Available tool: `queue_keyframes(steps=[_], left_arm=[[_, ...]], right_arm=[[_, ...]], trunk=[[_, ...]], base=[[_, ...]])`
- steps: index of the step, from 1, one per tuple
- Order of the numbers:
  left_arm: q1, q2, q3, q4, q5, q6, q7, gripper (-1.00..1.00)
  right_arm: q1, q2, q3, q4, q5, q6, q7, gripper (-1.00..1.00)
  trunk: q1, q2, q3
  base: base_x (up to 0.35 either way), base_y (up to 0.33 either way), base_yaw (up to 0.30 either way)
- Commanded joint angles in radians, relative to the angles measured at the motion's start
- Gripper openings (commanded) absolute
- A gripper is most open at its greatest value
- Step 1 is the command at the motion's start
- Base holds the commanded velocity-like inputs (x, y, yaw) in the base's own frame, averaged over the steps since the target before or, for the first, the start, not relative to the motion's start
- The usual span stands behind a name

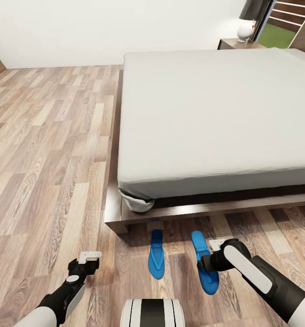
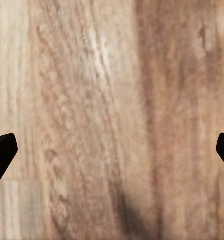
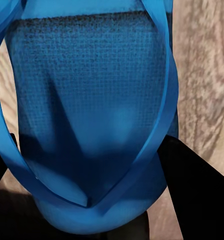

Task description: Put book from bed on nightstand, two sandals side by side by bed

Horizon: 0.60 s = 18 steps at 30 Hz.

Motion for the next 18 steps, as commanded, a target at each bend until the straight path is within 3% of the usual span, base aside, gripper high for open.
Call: queue_keyframes(steps=[1,11,14,18], left_arm=[[0.000,0.001,-0.008,0.001,0.007,-0.003,0.006,1.00],[0.000,0.001,-0.009,0.001,0.006,-0.003,0.008,1.00],[0.000,0.001,-0.009,0.001,0.006,-0.003,0.008,1.00],[0.000,0.001,-0.008,0.001,0.005,-0.002,0.007,1.00]], right_arm=[[-0.001,-0.001,0.003,0.000,-0.010,-0.001,-0.012,-1.00],[-0.001,0.000,0.003,0.025,-0.010,-0.003,-0.012,-1.00],[-0.002,0.009,0.000,0.053,-0.009,-0.020,-0.012,-1.00],[-0.002,0.043,-0.001,0.148,-0.005,-0.099,-0.012,-1.00]], trunk=[[0.000,0.000,-0.001],[0.000,0.000,-0.001],[0.000,0.000,-0.001],[0.000,0.000,-0.001]], base=[[0.000,0.000,0.000],[0.000,0.000,0.000],[0.000,0.000,0.000],[0.000,0.000,0.000]])
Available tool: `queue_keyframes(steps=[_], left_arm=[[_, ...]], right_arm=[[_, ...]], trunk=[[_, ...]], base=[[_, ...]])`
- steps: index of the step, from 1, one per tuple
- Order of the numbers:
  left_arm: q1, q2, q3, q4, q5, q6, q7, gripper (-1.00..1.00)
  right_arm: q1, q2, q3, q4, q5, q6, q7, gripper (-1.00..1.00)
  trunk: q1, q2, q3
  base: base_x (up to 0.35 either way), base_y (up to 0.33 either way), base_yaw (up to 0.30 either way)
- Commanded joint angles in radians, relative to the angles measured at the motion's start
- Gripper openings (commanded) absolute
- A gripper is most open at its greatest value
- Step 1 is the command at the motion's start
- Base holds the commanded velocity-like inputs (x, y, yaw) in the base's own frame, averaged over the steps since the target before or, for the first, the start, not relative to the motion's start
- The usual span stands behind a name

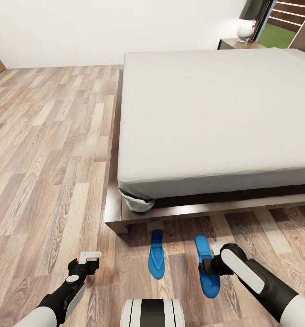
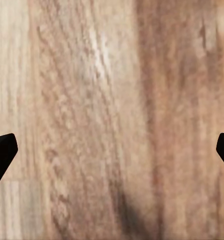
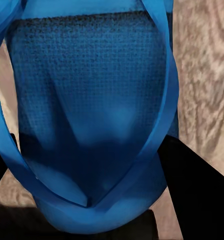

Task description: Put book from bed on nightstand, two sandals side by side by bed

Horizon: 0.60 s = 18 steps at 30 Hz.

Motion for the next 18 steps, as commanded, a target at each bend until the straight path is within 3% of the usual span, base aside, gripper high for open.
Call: queue_keyframes(steps=[1,3,7,9,13,15,17,18], left_arm=[[0.000,0.001,-0.008,0.001,0.006,-0.003,0.006,1.00],[0.000,0.001,-0.008,0.001,0.007,-0.002,0.006,1.00],[0.000,-0.001,-0.010,-0.004,0.008,0.000,0.001,1.00],[0.000,-0.002,-0.010,-0.006,0.009,0.004,-0.001,1.00],[0.000,0.001,-0.009,-0.005,0.011,0.013,-0.005,1.00],[0.000,0.005,-0.009,-0.004,0.010,0.015,-0.006,1.00],[0.000,0.025,-0.009,-0.002,0.009,0.028,-0.006,1.00],[0.000,0.046,-0.008,-0.001,0.011,0.048,-0.006,1.00]], right_arm=[[-0.001,0.005,0.003,0.015,-0.008,-0.013,-0.012,-1.00],[-0.002,0.022,0.002,0.058,0.012,-0.036,-0.011,-1.00],[-0.005,0.084,0.001,0.127,0.110,-0.055,-0.008,-1.00],[-0.006,0.110,0.001,0.139,0.140,-0.058,-0.006,-1.00],[-0.009,0.169,0.000,0.150,0.168,-0.061,-0.005,-1.00],[-0.011,0.186,0.000,0.155,0.172,-0.061,-0.005,-1.00],[-0.016,0.200,0.000,0.157,0.175,-0.062,-0.005,-1.00],[-0.021,0.207,0.000,0.159,0.175,-0.062,-0.005,-1.00]], trunk=[[0.000,0.000,-0.001],[0.000,0.000,-0.001],[0.000,0.000,-0.001],[0.000,0.000,-0.001],[0.000,0.000,-0.001],[0.000,0.000,-0.001],[0.000,0.000,-0.001],[0.000,0.000,-0.001]], base=[[0.000,0.000,0.000],[0.000,0.000,0.000],[0.000,0.000,0.000],[0.000,0.000,0.000],[0.000,0.000,0.000],[0.000,0.000,0.000],[0.000,0.000,0.000],[0.000,0.000,0.000]])
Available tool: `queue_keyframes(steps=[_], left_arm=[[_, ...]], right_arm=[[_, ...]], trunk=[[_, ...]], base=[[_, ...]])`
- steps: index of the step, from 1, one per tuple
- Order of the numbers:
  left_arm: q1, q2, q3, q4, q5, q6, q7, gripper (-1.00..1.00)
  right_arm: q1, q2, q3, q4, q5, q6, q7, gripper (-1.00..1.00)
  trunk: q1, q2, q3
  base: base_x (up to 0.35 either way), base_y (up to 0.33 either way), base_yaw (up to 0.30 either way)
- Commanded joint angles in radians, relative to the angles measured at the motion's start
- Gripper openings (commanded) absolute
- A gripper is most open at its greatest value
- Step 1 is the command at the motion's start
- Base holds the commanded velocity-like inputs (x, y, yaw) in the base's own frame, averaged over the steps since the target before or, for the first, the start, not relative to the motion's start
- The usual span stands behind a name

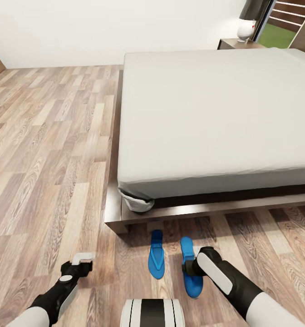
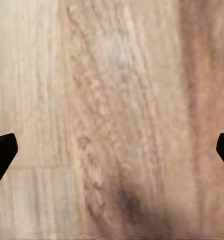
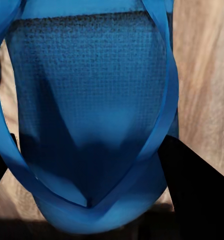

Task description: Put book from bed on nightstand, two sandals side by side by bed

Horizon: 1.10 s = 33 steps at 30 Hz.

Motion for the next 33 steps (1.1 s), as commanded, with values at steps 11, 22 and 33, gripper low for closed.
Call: queue_keyframes(steps=[11,22,33], left_arm=[[0.000,0.246,-0.001,-0.004,0.065,0.182,0.032,1.00],[0.000,0.379,0.020,-0.003,0.067,0.193,0.140,1.00],[0.001,0.384,0.020,-0.001,0.063,0.185,0.180,1.00]], right_arm=[[-0.033,0.008,0.002,0.094,-0.011,0.000,-0.012,-1.00],[-0.051,0.024,0.004,0.113,0.102,-0.090,-0.009,-1.00],[-0.076,0.049,0.006,0.120,0.136,-0.108,-0.007,-1.00]], trunk=[[0.000,0.000,-0.001],[0.000,0.000,-0.001],[0.000,0.000,-0.001]], base=[[0.000,0.000,0.000],[0.000,0.000,0.000],[0.000,0.000,0.000]])
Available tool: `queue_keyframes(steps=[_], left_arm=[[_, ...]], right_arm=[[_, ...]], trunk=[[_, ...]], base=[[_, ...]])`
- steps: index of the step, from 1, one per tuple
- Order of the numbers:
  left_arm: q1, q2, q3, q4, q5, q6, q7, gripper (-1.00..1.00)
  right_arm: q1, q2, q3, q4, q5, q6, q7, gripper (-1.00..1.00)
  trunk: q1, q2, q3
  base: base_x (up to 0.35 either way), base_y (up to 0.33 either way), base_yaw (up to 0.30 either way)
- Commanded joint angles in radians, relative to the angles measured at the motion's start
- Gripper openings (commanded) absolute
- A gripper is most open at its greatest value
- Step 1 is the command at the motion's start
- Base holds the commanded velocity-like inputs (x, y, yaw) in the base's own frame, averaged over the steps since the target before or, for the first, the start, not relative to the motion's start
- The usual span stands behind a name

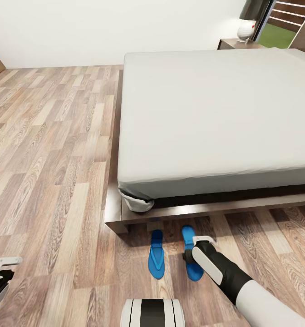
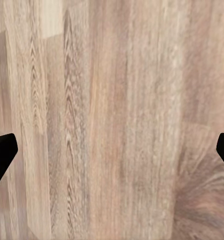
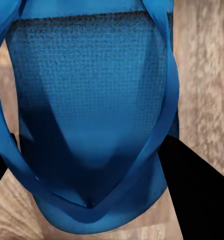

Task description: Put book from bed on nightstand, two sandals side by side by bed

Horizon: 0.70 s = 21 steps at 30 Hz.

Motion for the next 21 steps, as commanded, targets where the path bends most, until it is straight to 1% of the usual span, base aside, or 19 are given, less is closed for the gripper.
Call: queue_keyframes(steps=[1,3,4,5,6,8,9,12,15,21], left_arm=[[0.000,0.001,-0.008,-0.002,0.010,0.005,0.007,1.00],[0.000,0.001,-0.009,-0.002,0.009,0.005,0.007,1.00],[0.000,0.001,-0.009,-0.002,0.009,0.005,0.007,1.00],[0.000,0.001,-0.009,-0.002,0.009,0.005,0.008,1.00],[0.000,0.002,-0.009,-0.002,0.009,0.005,0.009,1.00],[0.000,0.002,-0.009,-0.001,0.008,0.005,0.009,1.00],[0.000,0.002,-0.009,-0.001,0.007,0.005,0.010,1.00],[0.000,0.003,-0.009,-0.001,0.006,0.004,0.011,1.00],[0.000,0.003,-0.009,-0.001,0.006,0.004,0.012,1.00],[0.000,0.004,-0.009,-0.001,0.006,0.004,0.012,1.00]], right_arm=[[-0.003,0.004,0.006,-0.001,-0.008,0.001,-0.012,-1.00],[-0.006,0.017,0.006,-0.001,-0.006,0.001,-0.012,-1.00],[-0.011,0.028,0.007,-0.001,0.003,0.001,-0.012,-1.00],[-0.013,0.033,0.007,-0.001,0.010,0.001,-0.012,-1.00],[-0.017,0.044,0.008,0.000,0.026,0.001,-0.012,-1.00],[-0.020,0.057,0.008,0.006,0.040,0.000,-0.012,-1.00],[-0.024,0.068,0.008,0.019,0.050,0.000,-0.012,-1.00],[-0.039,0.086,0.009,0.051,0.060,-0.001,-0.012,-1.00],[-0.051,0.096,0.009,0.084,0.064,-0.006,-0.012,-1.00],[-0.061,0.101,0.010,0.130,0.067,-0.058,-0.008,-1.00]], trunk=[[0.000,0.000,-0.001],[0.000,0.000,-0.001],[0.000,0.000,-0.001],[0.000,0.000,-0.001],[0.000,0.000,-0.001],[0.000,0.000,-0.001],[0.000,0.000,-0.001],[0.000,0.000,-0.001],[0.000,0.000,-0.001],[0.003,-0.002,-0.024]], base=[[0.000,0.000,0.000],[0.000,0.000,0.000],[0.000,0.000,0.000],[0.000,0.000,0.000],[0.000,0.000,0.000],[0.000,0.000,0.000],[0.000,0.000,0.000],[0.000,0.000,0.000],[0.000,0.000,0.000],[0.000,0.000,0.000]])
